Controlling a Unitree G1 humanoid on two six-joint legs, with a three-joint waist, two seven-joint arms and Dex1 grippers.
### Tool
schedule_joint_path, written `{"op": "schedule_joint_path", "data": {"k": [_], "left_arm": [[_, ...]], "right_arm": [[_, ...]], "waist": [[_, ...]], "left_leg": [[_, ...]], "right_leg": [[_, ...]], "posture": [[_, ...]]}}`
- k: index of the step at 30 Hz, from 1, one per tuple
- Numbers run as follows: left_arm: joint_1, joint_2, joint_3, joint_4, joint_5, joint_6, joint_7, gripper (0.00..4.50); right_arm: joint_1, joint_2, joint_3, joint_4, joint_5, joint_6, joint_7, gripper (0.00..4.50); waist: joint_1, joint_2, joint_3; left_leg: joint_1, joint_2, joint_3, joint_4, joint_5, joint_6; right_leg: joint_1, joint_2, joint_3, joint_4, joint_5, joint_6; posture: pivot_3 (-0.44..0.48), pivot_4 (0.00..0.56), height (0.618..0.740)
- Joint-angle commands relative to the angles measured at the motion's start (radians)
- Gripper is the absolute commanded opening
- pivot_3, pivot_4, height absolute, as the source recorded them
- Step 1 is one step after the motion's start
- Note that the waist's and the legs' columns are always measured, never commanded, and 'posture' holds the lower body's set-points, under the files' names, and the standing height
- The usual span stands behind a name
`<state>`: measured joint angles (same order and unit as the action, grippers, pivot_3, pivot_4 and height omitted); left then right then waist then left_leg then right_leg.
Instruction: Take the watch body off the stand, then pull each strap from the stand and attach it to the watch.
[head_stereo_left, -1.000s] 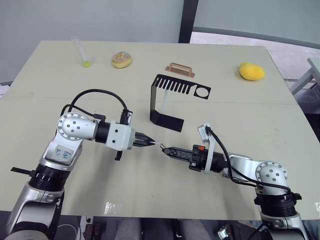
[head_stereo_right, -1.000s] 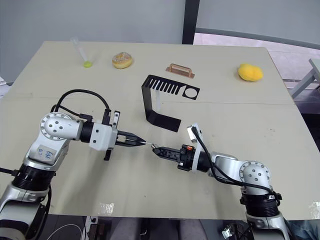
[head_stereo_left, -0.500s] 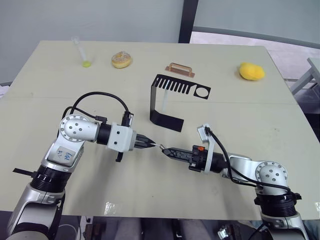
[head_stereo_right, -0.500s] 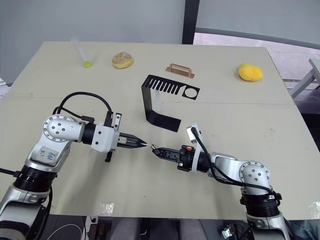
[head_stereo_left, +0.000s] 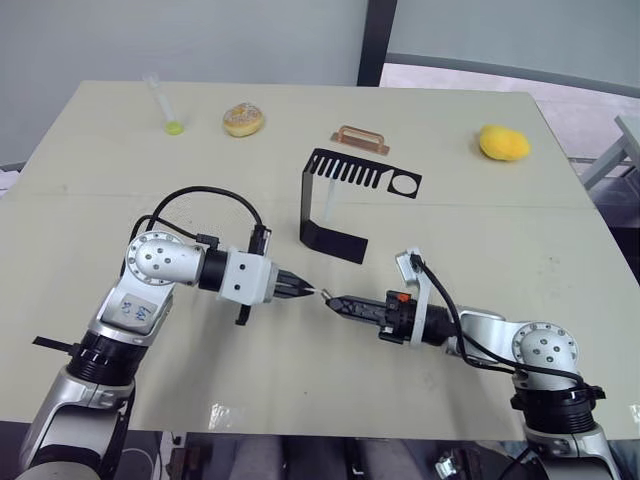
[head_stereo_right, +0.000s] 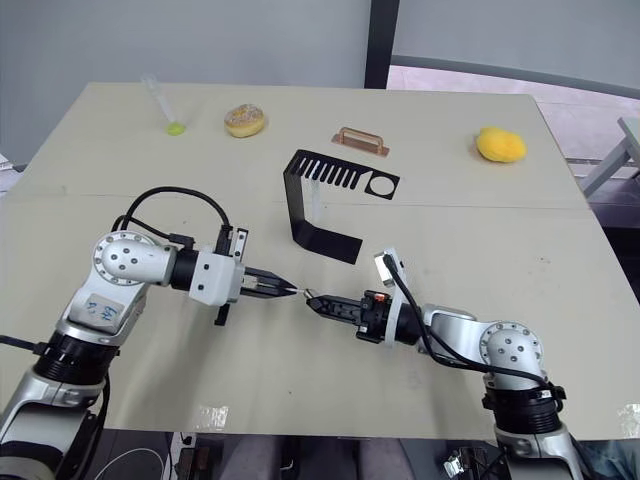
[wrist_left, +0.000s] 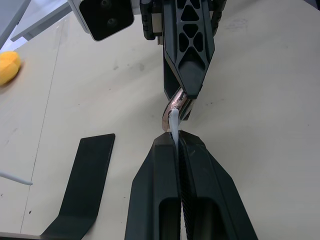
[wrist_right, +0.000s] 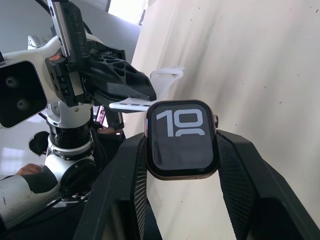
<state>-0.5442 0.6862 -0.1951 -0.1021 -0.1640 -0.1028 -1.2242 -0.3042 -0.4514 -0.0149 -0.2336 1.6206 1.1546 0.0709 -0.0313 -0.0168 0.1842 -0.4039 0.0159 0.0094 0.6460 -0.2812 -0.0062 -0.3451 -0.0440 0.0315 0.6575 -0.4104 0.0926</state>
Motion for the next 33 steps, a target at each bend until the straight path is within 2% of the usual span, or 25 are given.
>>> {"op": "schedule_joint_path", "data": {"k": [1,33], "left_arm": [[-0.016,-0.01,-0.016,-0.043,0.007,0.007,0.01,0.0],[-0.062,-0.07,-0.093,-0.081,0.114,0.023,0.01,0.0]], "right_arm": [[-0.003,0.002,0.008,-0.046,0.034,-0.007,0.005,1.51],[-0.003,-0.025,0.047,-0.05,0.074,0.011,-0.005,1.51]], "waist": [[0.0,0.0,0.0],[0.002,0.0,0.0]], "left_leg": [[0.0,0.0,0.0,0.0,0.0,0.0],[0.0,0.0,0.0,0.0,0.0,0.0]], "right_leg": [[0.0,0.0,0.0,0.0,0.0,0.0],[0.0,0.0,0.0,0.0,0.0,0.0]], "posture": [[0.0,0.15,0.74],[0.0,0.15,0.74]]}}
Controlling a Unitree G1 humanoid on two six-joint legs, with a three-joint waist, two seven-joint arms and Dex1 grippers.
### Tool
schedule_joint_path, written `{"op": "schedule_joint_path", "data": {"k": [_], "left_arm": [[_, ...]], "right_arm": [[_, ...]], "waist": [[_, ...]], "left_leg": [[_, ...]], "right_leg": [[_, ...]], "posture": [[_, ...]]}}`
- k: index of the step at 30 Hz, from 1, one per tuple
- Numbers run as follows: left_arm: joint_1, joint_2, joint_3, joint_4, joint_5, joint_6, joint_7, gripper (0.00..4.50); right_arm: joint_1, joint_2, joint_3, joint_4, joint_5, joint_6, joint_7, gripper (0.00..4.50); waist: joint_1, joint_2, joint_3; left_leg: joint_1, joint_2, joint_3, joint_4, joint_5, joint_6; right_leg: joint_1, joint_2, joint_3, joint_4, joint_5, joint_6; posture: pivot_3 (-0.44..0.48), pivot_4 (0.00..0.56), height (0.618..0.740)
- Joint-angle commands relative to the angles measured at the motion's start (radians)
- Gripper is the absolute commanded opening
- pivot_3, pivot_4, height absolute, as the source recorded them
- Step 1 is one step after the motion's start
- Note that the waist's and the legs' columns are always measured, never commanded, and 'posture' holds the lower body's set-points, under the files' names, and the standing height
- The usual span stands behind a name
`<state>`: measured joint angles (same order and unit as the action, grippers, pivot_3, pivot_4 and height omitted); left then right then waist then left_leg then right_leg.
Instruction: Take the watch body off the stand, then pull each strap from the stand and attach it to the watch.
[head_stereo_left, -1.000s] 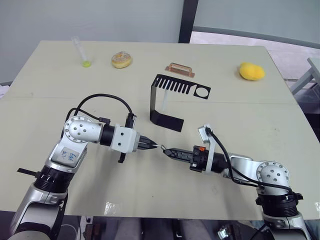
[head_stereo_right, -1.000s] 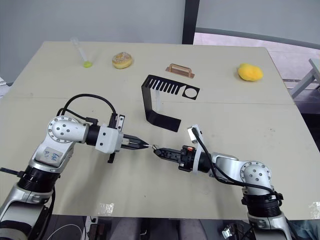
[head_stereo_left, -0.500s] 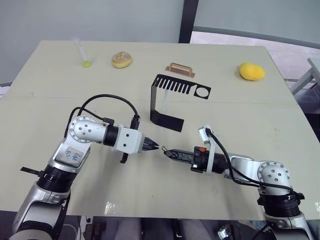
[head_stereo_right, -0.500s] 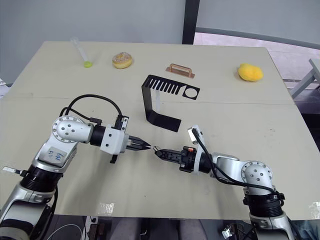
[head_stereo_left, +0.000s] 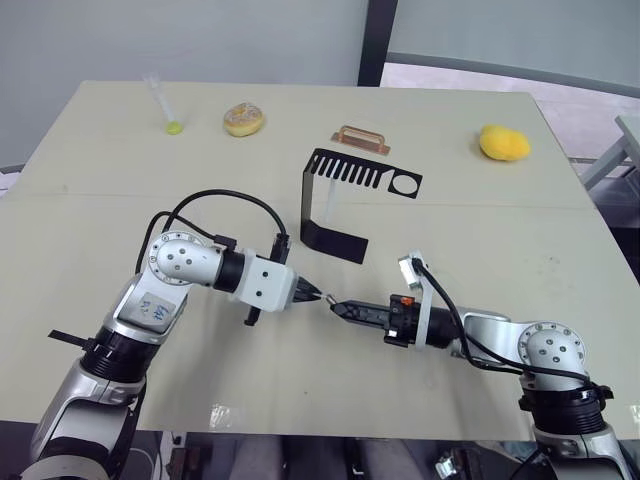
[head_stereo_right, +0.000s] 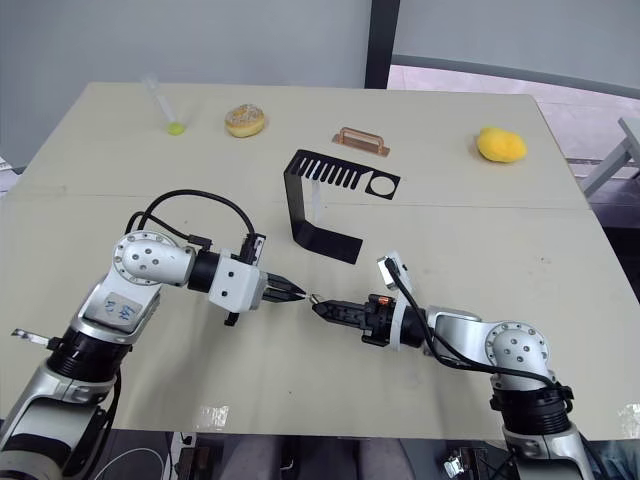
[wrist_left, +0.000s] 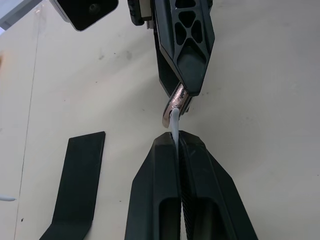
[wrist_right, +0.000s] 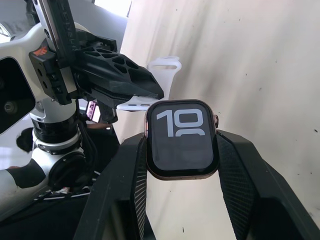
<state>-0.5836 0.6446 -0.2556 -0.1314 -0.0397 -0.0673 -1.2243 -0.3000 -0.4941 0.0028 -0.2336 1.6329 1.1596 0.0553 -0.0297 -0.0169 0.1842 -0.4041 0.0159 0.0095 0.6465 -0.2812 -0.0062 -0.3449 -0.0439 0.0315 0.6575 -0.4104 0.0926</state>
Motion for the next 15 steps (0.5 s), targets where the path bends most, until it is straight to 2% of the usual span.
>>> {"op": "schedule_joint_path", "data": {"k": [1,15], "left_arm": [[-0.024,-0.031,-0.035,-0.051,-0.006,-0.01,0.012,0.0],[-0.035,-0.076,-0.072,-0.046,0.058,0.038,0.038,0.0]], "right_arm": [[-0.008,0.017,0.03,-0.05,0.062,0.006,0.011,1.51],[-0.013,0.012,0.042,-0.051,0.078,0.007,0.005,1.51]], "waist": [[0.0,0.0,0.0],[0.001,0.0,0.0]], "left_leg": [[0.0,0.0,0.0,0.0,0.0,0.0],[0.0,0.0,0.0,0.0,0.0,0.0]], "right_leg": [[0.0,0.0,0.0,0.0,0.0,0.0],[0.0,0.0,0.0,0.0,0.0,0.0]], "posture": [[0.0,0.15,0.74],[0.0,0.15,0.74]]}}
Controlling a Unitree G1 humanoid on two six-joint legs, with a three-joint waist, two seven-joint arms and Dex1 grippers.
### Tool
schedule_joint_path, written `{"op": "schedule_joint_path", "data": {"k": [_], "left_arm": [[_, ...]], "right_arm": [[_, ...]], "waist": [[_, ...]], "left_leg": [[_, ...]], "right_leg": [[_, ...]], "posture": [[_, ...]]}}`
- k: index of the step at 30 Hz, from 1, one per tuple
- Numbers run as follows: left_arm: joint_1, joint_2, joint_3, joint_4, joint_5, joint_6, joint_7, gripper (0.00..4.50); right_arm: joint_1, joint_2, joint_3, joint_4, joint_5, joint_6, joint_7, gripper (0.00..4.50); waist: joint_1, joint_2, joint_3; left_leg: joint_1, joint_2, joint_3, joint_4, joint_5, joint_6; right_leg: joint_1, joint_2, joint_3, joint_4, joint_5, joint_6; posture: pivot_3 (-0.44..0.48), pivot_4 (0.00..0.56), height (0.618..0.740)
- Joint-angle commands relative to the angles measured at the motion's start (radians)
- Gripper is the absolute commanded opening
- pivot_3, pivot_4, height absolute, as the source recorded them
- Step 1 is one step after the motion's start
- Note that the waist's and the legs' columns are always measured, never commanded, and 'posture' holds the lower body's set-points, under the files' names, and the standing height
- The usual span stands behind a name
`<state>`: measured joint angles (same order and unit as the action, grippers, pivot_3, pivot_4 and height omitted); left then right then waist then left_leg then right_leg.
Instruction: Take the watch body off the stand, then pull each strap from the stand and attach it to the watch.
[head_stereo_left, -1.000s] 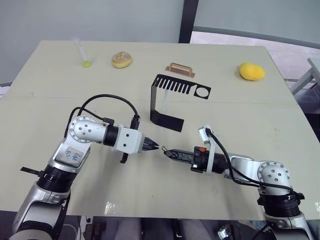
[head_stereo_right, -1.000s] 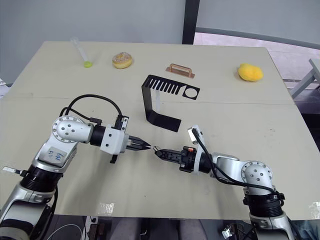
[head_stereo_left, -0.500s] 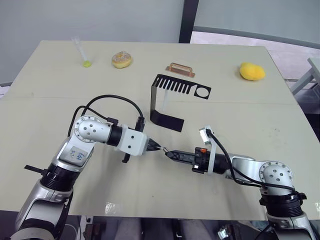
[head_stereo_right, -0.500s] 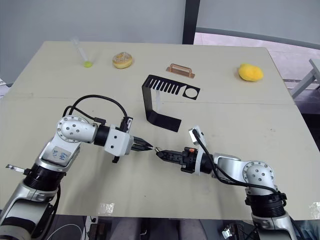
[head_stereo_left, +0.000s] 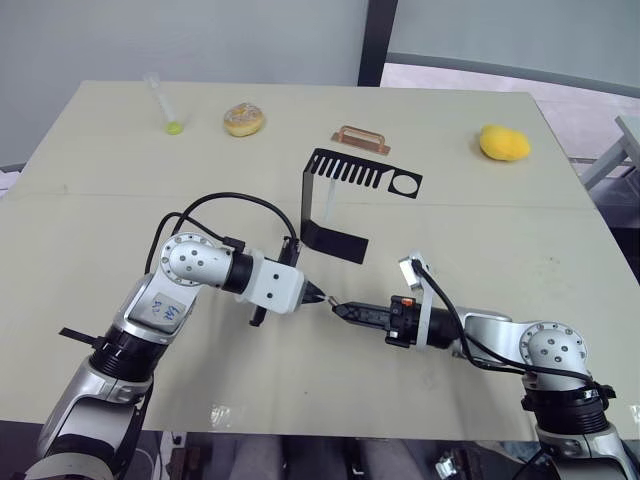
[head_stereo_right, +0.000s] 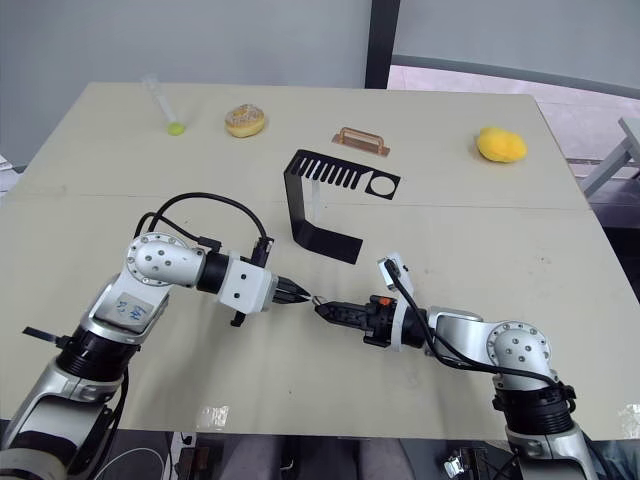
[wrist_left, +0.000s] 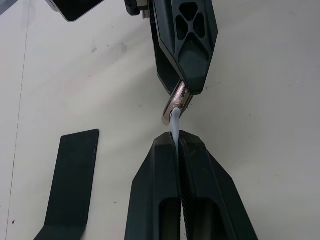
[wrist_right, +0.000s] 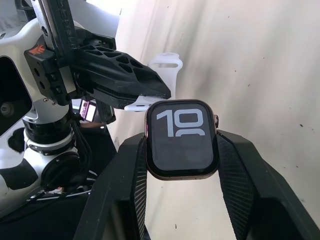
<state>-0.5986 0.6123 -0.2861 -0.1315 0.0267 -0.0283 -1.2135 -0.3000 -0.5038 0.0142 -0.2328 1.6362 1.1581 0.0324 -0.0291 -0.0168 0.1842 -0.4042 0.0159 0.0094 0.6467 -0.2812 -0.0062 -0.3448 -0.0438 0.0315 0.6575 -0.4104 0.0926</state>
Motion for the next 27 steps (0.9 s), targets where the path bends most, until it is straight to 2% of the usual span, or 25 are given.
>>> {"op": "schedule_joint_path", "data": {"k": [1,27], "left_arm": [[-0.021,-0.046,-0.043,-0.045,-0.004,0.001,0.027,0.0],[-0.018,-0.065,-0.045,-0.043,0.038,0.059,0.043,0.0]], "right_arm": [[-0.013,0.02,0.031,-0.052,0.074,0.01,0.029,1.51],[-0.014,0.016,0.046,-0.065,0.074,0.017,0.039,1.51]], "waist": [[0.0,0.0,0.0],[0.001,0.0,0.0]], "left_leg": [[0.0,0.0,0.0,0.0,0.0,0.0],[0.0,0.0,0.0,0.0,0.0,0.0]], "right_leg": [[0.0,0.0,0.0,0.0,0.0,0.0],[0.0,0.0,0.0,0.0,0.0,0.0]], "posture": [[0.0,0.15,0.74],[0.0,0.15,0.74]]}}
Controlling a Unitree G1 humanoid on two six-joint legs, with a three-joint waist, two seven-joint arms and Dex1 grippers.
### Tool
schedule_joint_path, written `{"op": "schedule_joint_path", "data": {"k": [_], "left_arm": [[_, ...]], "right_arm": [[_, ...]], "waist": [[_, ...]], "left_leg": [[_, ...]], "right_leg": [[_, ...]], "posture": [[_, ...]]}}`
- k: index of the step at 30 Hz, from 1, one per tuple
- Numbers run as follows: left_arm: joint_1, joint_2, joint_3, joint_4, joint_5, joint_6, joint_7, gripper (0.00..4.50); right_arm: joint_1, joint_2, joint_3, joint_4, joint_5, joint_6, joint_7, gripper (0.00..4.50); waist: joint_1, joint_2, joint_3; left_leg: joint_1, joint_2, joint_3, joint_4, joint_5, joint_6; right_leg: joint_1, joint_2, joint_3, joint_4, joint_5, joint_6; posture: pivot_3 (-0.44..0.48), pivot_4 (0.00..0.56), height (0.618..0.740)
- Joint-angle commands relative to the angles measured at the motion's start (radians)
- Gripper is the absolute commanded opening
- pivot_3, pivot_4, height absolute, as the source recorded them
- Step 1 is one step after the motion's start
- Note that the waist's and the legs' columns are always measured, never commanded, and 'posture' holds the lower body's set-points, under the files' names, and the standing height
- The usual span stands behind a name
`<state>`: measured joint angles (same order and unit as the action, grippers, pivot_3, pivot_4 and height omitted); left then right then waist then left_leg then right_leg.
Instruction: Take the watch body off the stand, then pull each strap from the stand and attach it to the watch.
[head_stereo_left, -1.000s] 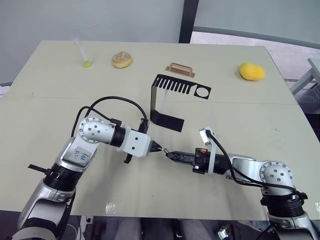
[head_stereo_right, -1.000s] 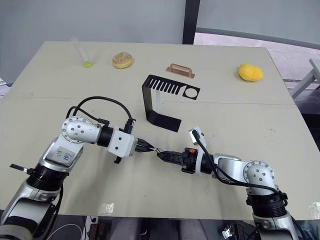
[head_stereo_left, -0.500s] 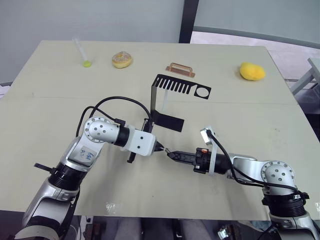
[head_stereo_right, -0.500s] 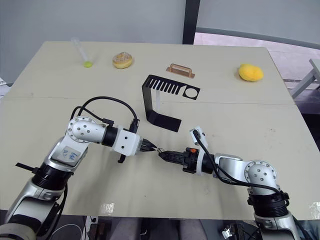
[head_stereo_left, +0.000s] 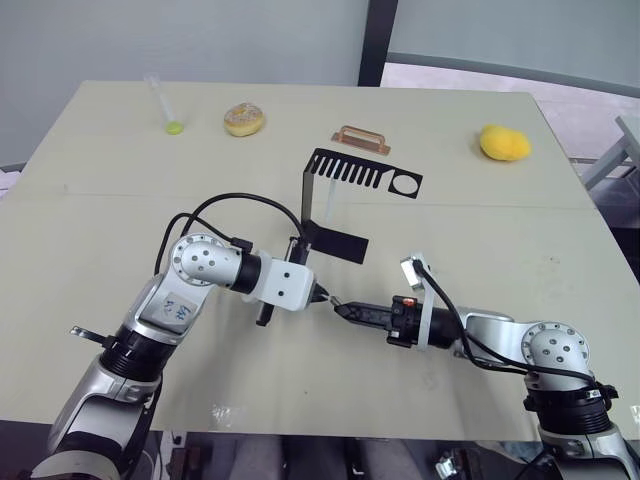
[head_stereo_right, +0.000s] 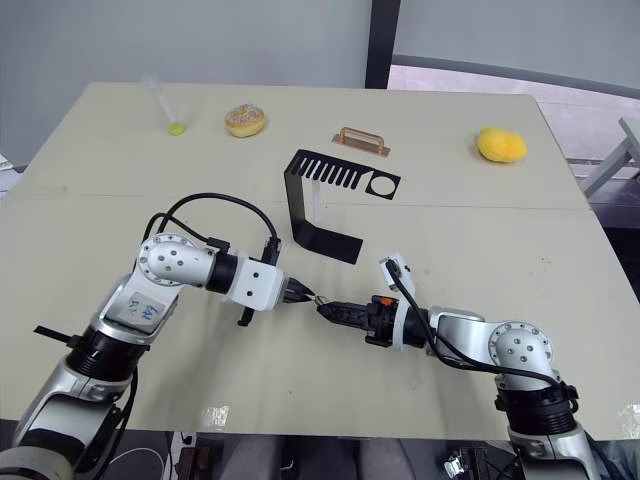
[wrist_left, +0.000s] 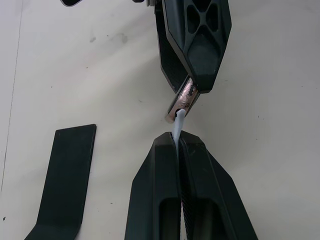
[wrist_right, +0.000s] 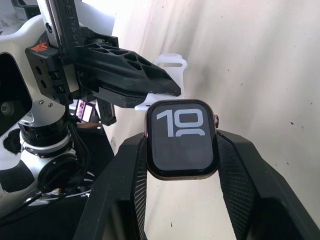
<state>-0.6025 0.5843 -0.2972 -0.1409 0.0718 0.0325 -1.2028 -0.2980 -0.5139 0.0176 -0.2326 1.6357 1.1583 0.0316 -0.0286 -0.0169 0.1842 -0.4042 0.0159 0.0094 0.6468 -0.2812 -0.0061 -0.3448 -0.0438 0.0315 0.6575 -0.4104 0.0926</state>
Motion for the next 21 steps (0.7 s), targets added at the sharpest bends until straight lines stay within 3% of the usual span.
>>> {"op": "schedule_joint_path", "data": {"k": [1,21], "left_arm": [[-0.014,-0.039,-0.035,-0.036,-0.006,0.0,0.034,0.0],[-0.025,-0.06,-0.038,-0.042,0.01,0.028,0.04,0.0]], "right_arm": [[-0.016,0.027,0.043,-0.065,0.074,0.016,0.04,1.51],[-0.019,0.035,0.051,-0.063,0.067,0.015,0.042,1.51]], "waist": [[0.0,0.0,0.0],[0.0,0.0,0.0]], "left_leg": [[0.0,0.0,0.0,0.0,0.0,0.0],[0.0,0.0,0.0,0.0,0.0,0.0]], "right_leg": [[0.0,0.0,0.0,0.0,0.0,0.0],[0.0,0.0,0.0,0.0,0.0,0.0]], "posture": [[0.0,0.15,0.74],[0.0,0.15,0.74]]}}
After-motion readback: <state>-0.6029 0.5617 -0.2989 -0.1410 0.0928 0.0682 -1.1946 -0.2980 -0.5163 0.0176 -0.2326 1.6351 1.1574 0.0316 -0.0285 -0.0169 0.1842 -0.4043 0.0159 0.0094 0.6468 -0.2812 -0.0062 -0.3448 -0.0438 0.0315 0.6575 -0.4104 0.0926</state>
